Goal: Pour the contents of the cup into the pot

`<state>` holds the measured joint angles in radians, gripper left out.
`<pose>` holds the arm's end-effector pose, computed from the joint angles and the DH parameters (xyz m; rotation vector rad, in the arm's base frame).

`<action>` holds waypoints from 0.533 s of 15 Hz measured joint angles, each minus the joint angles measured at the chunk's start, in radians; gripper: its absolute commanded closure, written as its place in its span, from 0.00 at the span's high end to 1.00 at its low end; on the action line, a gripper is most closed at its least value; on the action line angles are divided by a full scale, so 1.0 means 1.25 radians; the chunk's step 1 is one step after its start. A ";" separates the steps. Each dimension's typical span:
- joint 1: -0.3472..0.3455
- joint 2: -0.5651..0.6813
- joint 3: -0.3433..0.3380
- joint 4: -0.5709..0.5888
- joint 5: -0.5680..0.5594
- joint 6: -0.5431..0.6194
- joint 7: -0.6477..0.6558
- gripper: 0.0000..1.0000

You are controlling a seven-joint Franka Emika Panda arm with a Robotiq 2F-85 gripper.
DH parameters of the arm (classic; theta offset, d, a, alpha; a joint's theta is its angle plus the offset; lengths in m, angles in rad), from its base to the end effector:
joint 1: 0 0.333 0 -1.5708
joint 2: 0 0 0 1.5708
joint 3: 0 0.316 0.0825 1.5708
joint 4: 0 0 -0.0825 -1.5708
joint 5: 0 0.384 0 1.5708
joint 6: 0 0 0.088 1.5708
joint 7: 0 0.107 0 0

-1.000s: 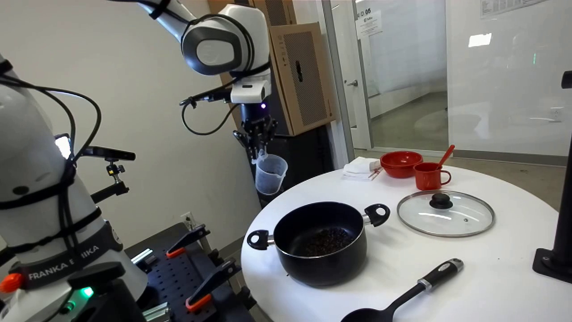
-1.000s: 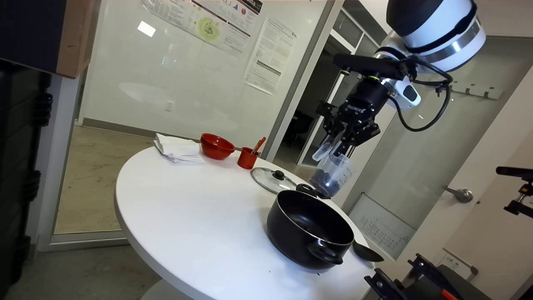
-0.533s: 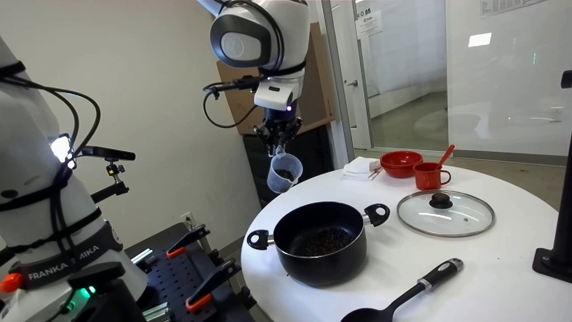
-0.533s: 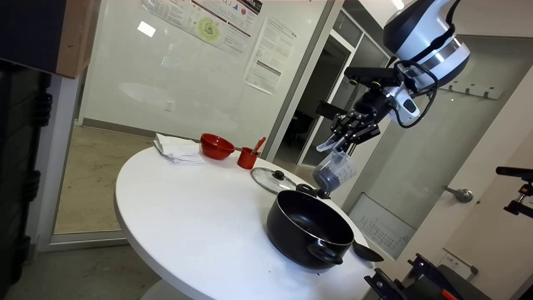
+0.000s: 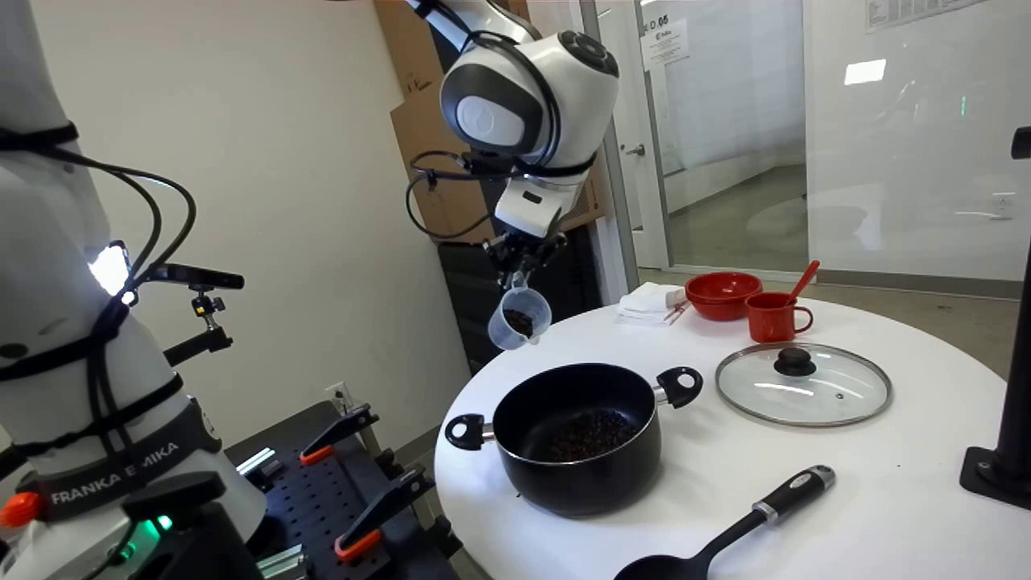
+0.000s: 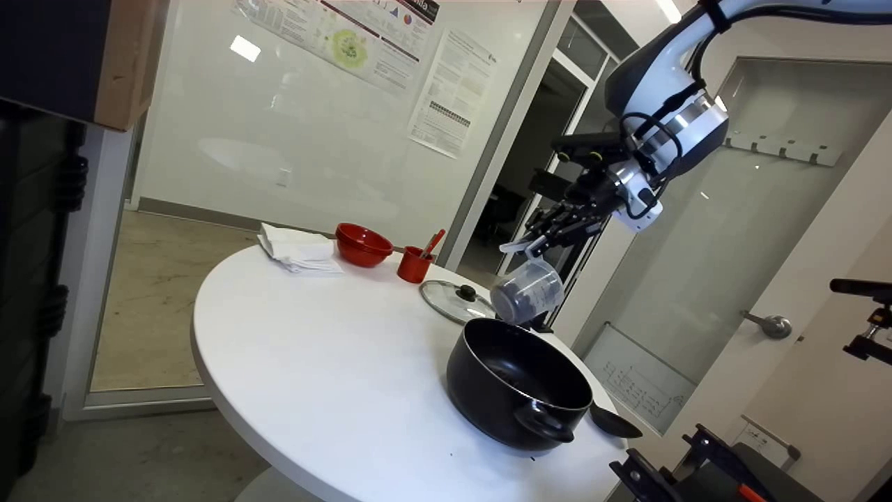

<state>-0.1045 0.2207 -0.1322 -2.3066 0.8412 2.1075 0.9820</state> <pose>0.4823 -0.0817 0.2324 -1.6129 2.0747 0.7758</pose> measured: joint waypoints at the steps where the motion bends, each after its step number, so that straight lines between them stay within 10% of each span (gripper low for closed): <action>1: -0.008 0.016 -0.001 0.016 0.013 -0.026 0.004 0.07; 8: -0.059 0.096 -0.025 0.099 0.065 -0.172 0.035 0.07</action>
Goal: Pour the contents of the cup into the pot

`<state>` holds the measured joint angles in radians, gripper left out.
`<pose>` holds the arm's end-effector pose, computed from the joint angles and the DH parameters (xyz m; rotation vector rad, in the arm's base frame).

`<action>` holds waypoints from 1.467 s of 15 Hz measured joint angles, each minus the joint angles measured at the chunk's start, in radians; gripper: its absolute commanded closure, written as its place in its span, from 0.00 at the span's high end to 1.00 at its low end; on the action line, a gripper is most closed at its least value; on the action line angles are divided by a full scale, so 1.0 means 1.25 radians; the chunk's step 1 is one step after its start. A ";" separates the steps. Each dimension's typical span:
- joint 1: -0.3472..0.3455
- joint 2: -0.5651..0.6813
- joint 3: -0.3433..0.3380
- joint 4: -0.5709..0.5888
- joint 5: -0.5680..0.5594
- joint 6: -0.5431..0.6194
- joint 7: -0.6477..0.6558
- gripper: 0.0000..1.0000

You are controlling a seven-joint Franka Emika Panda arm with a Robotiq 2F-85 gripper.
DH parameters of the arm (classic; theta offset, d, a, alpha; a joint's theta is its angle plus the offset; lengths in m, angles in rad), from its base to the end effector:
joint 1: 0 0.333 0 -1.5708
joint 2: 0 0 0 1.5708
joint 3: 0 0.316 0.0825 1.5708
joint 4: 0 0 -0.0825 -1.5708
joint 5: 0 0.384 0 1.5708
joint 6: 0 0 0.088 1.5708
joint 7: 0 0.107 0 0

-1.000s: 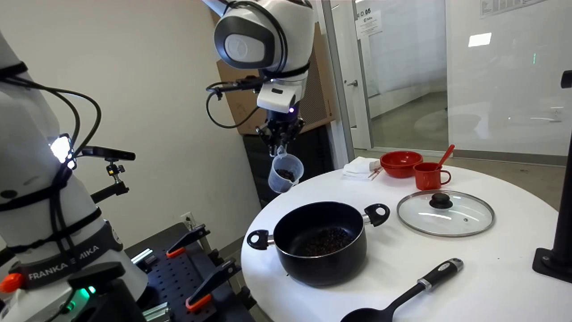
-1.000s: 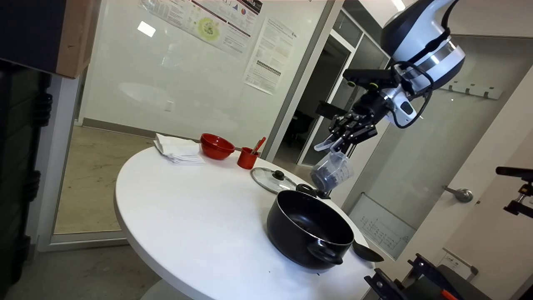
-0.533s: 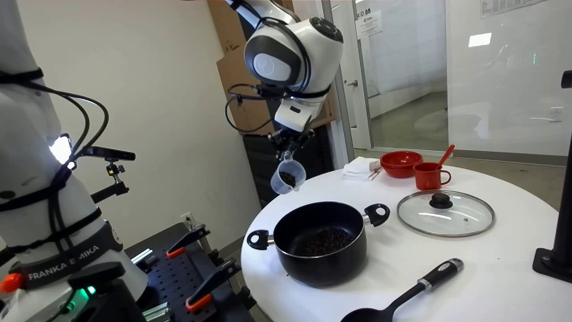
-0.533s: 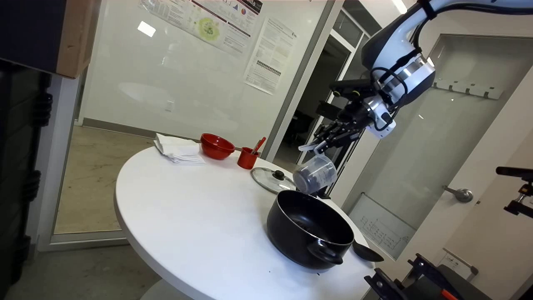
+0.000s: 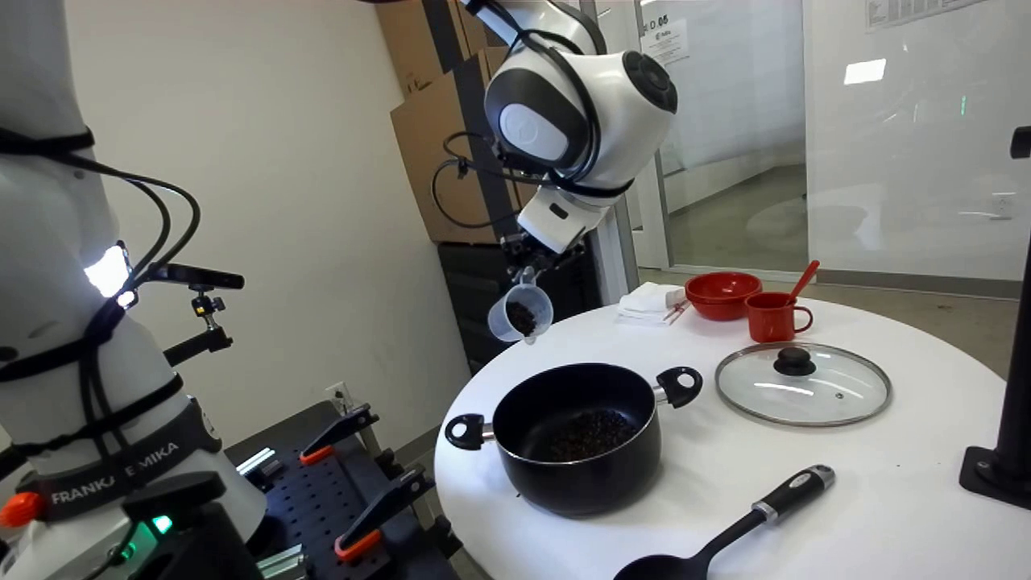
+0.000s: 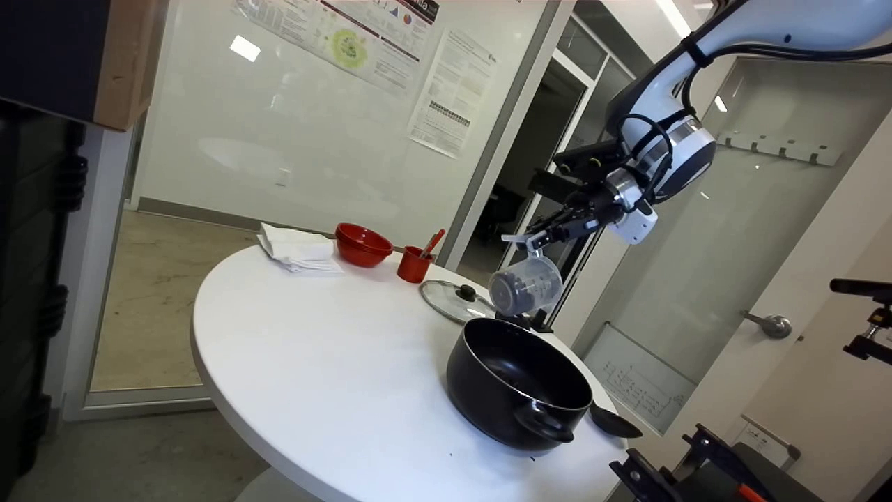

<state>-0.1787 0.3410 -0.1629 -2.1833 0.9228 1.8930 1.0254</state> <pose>0.4946 -0.1153 0.2155 -1.3790 2.0764 1.0122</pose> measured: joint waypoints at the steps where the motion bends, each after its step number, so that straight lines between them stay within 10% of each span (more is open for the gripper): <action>1: 0.000 0.007 -0.001 0.009 -0.008 -0.010 -0.005 0.26; 7: 0.020 0.010 -0.002 0.024 -0.088 -0.022 -0.007 0.07; 22: -0.114 0.175 -0.054 0.265 -0.015 -0.744 -0.079 0.07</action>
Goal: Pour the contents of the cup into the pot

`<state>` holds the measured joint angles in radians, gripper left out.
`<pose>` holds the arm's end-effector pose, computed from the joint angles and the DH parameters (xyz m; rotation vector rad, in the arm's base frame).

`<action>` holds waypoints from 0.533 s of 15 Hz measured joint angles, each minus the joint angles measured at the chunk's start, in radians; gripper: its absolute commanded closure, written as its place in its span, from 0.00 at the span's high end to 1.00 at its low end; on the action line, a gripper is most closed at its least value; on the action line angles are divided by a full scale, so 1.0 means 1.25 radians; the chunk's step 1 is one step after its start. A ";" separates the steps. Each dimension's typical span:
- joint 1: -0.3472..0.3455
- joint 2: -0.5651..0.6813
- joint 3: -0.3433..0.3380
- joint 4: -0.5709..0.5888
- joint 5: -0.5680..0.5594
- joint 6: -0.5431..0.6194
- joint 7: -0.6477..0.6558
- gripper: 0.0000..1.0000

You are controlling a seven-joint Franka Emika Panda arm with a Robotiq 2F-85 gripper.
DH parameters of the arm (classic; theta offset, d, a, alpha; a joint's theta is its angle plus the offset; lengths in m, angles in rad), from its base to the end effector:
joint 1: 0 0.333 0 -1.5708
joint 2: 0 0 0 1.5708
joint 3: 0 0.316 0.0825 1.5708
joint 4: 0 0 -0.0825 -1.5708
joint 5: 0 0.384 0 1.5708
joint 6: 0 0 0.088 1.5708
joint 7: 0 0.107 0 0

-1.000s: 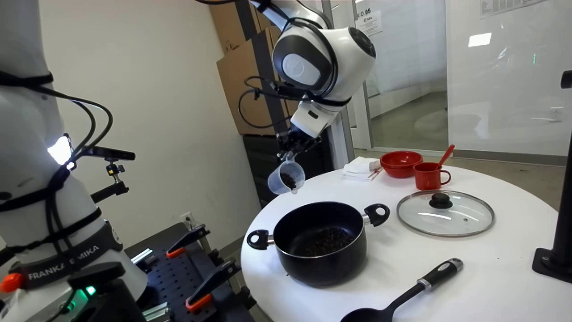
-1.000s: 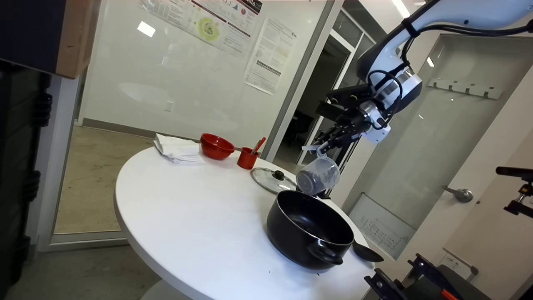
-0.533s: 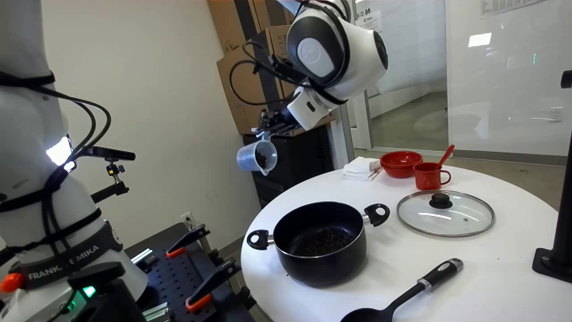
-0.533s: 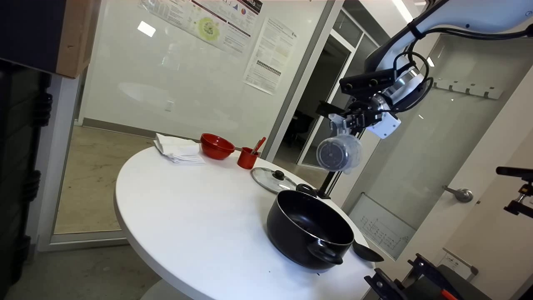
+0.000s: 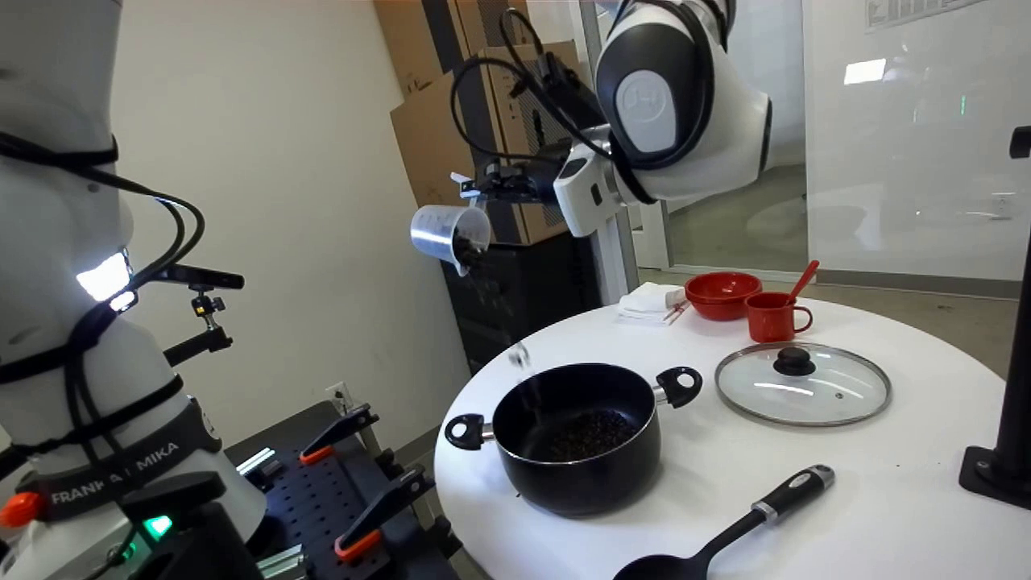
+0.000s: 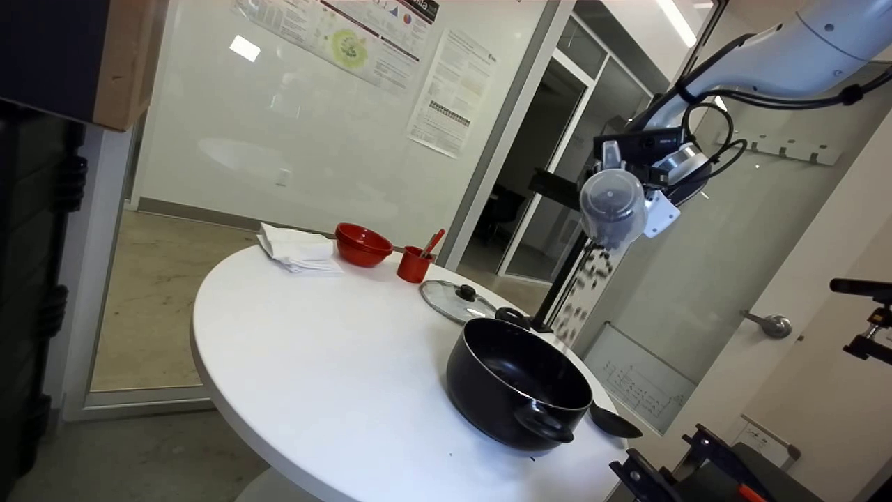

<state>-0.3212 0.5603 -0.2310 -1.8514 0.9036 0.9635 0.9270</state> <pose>0.4837 -0.1610 0.2537 -1.2743 1.4267 1.7710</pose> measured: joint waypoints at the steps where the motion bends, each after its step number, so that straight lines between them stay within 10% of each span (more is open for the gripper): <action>1: -0.006 0.024 -0.007 0.016 0.016 -0.020 0.002 0.07; 8: -0.009 0.124 -0.030 0.091 0.097 -0.056 0.046 0.07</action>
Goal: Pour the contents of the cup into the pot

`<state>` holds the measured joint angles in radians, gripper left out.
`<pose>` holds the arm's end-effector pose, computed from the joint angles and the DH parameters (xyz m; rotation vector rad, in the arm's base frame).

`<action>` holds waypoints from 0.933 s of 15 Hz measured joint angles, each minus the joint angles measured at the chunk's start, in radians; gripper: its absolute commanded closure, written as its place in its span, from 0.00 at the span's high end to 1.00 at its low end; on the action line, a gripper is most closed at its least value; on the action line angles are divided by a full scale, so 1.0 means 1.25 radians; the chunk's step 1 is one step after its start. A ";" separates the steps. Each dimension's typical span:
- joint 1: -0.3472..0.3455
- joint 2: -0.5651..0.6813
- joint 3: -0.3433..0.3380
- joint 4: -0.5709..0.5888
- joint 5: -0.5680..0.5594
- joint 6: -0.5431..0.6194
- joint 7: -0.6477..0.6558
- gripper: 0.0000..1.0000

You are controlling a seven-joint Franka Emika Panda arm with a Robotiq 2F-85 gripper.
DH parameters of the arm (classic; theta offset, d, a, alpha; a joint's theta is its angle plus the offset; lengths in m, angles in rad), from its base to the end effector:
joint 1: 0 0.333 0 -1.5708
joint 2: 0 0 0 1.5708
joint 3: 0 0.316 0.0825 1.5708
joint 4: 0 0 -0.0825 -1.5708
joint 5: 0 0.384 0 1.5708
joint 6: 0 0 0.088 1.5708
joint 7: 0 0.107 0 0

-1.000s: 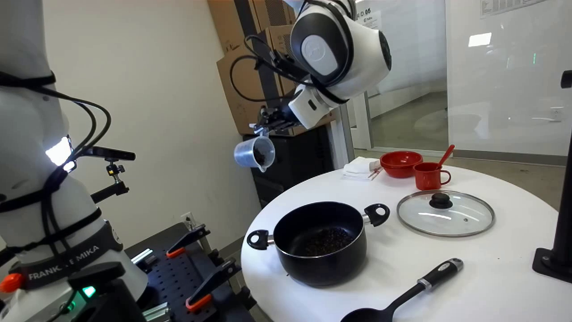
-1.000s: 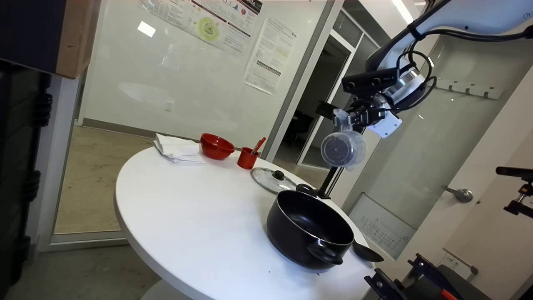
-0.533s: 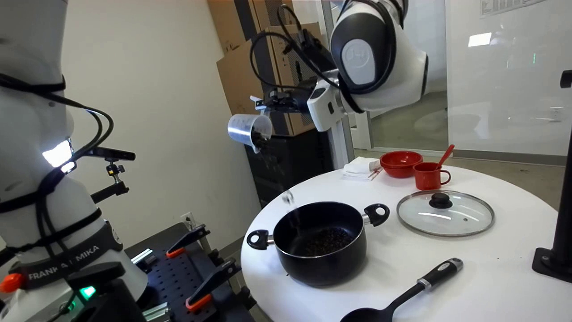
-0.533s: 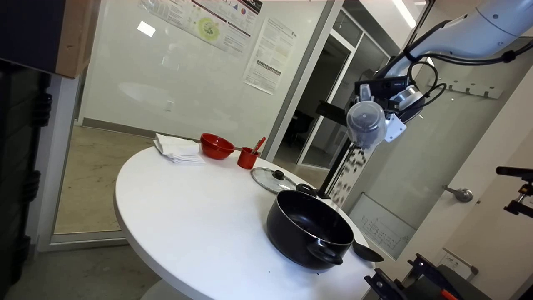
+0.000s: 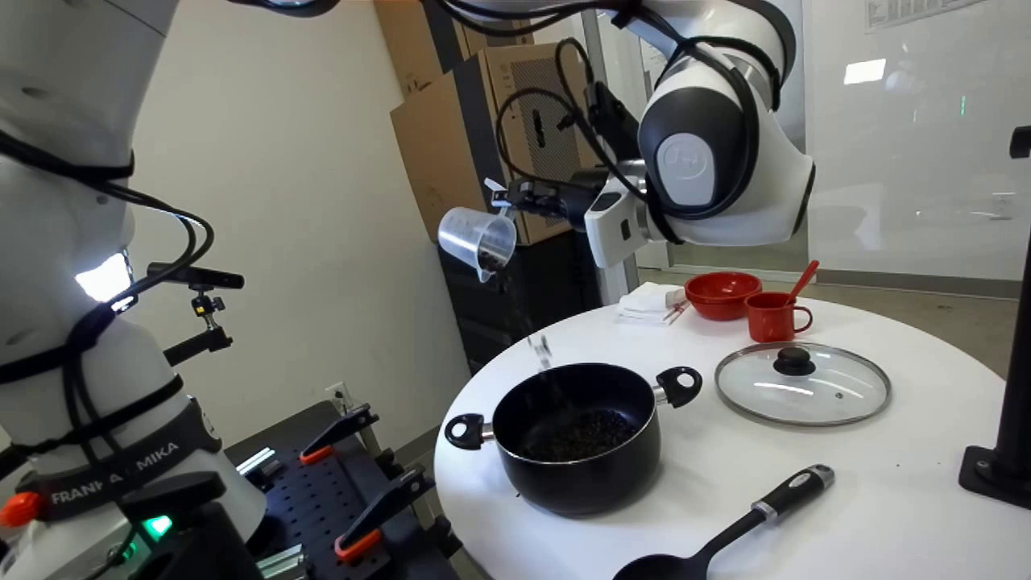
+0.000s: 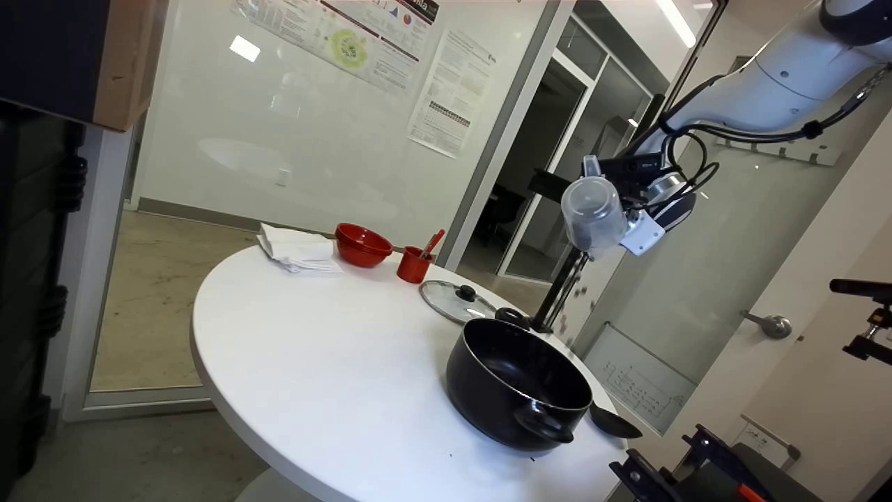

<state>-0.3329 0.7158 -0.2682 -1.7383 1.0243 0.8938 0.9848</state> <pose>0.5013 -0.1828 0.2163 -1.1046 1.4171 1.8217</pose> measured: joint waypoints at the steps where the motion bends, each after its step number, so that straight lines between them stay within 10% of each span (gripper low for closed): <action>1: 0.001 0.006 0.000 0.006 0.008 -0.003 0.007 0.07; 14: 0.020 0.048 -0.016 0.061 0.065 0.007 0.099 0.07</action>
<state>-0.3081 0.7760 -0.2882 -1.6619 1.1053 0.9024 1.1090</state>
